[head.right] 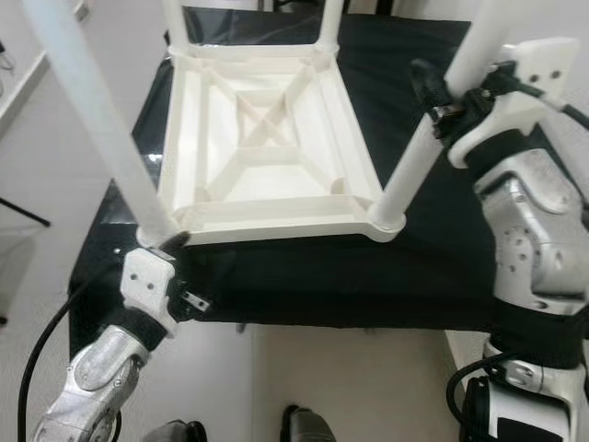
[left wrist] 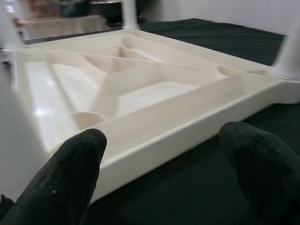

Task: Building children table

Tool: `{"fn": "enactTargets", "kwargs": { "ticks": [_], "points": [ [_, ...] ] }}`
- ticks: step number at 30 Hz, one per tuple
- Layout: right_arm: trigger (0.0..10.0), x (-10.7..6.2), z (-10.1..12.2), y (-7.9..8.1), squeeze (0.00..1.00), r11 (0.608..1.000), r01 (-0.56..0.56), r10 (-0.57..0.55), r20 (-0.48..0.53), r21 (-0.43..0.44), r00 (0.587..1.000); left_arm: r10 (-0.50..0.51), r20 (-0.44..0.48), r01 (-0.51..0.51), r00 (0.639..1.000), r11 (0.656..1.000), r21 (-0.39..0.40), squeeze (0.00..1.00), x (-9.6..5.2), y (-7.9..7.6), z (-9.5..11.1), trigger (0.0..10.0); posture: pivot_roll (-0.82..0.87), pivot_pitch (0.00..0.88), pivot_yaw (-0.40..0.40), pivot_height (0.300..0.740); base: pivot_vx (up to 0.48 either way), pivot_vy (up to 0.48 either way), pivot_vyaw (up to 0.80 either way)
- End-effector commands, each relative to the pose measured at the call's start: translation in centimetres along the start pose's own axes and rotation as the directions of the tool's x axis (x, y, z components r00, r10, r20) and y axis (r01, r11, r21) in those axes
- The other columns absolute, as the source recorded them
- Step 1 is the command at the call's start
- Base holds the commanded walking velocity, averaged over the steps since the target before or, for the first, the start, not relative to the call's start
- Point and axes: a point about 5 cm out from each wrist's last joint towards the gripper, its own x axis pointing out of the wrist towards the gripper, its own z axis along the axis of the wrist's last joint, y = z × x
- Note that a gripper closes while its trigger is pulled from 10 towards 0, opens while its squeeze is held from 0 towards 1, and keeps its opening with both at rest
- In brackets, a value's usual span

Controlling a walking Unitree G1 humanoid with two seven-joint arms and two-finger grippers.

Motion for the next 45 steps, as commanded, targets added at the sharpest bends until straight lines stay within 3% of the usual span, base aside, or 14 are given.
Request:
{"fn": "enactTargets", "kwargs": {
  "ticks": [1,4,6,12,15,19,20,23,24,25,26,27,35,45],
  "points": [
    [0.0,0.2,0.0,1.1,0.0,0.998,-0.067,0.067,-0.002,0.0,0.998,0.019,-0.003,-0.019,1.0,1.0,0.001,1.0,0.1,0.4,-0.1,10.0,0.0,0.211,-0.07,0.74,0.0,0.0,0.0],
    [0.0,0.2,0.2,1.3,0.0,0.996,-0.084,0.084,0.005,0.006,0.996,0.065,0.033,-0.066,0.997,0.998,0.02,1.0,1.2,1.2,0.3,10.0,-0.01,0.209,-0.074,0.74,0.0,0.0,0.0],
    [0.0,0.2,0.3,1.5,0.0,0.995,-0.103,0.103,0.007,0.006,0.995,0.155,0.093,-0.16,0.984,0.986,0.048,1.0,2.5,2.5,1.5,10.0,-0.01,0.209,-0.073,0.74,0.0,0.0,0.0],
    [0.0,0.1,0.3,1.3,0.0,0.996,-0.094,0.094,-0.002,-0.005,0.996,0.176,0.088,-0.18,0.98,0.983,0.042,1.0,1.9,2.3,1.7,10.0,-0.01,0.212,-0.069,0.74,0.0,0.0,0.0],
    [0.0,0.1,0.3,1.1,0.0,0.996,-0.088,0.088,-0.006,-0.007,0.996,0.126,0.033,-0.126,0.991,0.992,0.016,1.0,1.1,1.1,0.8,10.0,-0.01,0.213,-0.069,0.74,0.0,0.0,0.0],
    [0.0,0.3,0.1,1.4,0.0,0.995,-0.096,0.096,-0.013,-0.004,0.995,-0.116,-0.011,0.114,0.993,0.99,-0.082,1.0,0.0,-1.9,0.3,10.0,-0.01,0.216,-0.072,0.74,0.0,0.0,0.0],
    [0.0,0.3,0.1,1.4,0.0,0.995,-0.097,0.097,-0.014,-0.006,0.995,-0.123,-0.01,0.122,0.992,0.99,-0.076,0.71,-0.2,-1.8,0.6,10.0,-0.01,0.216,-0.072,0.74,0.0,0.0,0.0],
    [0.0,0.3,0.1,1.3,0.0,0.995,-0.097,0.097,-0.015,-0.007,0.995,-0.123,-0.01,0.122,0.992,0.99,-0.071,0.71,-0.4,-1.7,0.8,10.0,-0.01,0.217,-0.071,0.74,0.0,0.0,0.0],
    [0.0,0.3,0.1,1.3,0.0,0.995,-0.097,0.097,-0.017,-0.006,0.995,-0.104,-0.012,0.103,0.995,0.993,-0.053,0.31,-0.7,-1.4,0.9,10.0,0.0,0.22,-0.071,0.74,0.0,0.0,0.0],
    [0.0,0.3,0.1,1.3,0.0,0.995,-0.098,0.098,-0.02,-0.01,0.995,-0.074,-0.011,0.074,0.997,0.997,-0.034,0.1,-1.0,-1.1,1.1,10.0,0.0,0.221,-0.07,0.74,0.0,0.0,0.0],
    [0.0,0.3,0.1,1.3,0.0,0.995,-0.098,0.098,-0.02,-0.01,0.995,-0.074,-0.011,0.074,0.997,0.997,-0.034,0.1,-1.0,-1.1,1.1,10.0,0.0,0.221,-0.07,0.74,0.0,0.0,0.0],
    [0.0,0.3,0.0,1.2,0.0,0.995,-0.098,0.097,-0.022,-0.01,0.995,0.002,-0.016,-0.002,1.0,1.0,-0.009,0.0,-2.0,-0.3,1.3,10.0,0.01,0.224,-0.067,0.74,0.0,0.0,0.0],
    [0.0,0.4,-0.1,1.1,0.0,0.995,-0.099,0.099,-0.027,-0.007,0.995,0.205,-0.031,-0.203,0.978,0.977,0.063,0.0,-4.1,1.2,1.8,10.0,0.02,0.228,-0.068,0.74,0.0,0.0,0.0],
    [0.0,0.5,-0.2,1.4,0.0,0.994,-0.112,0.113,-0.023,0.004,0.993,0.274,-0.007,-0.272,0.962,0.959,0.08,0.0,-3.3,3.3,1.7,10.0,0.01,0.227,-0.072,0.74,0.0,0.0,0.0]
  ]
}}
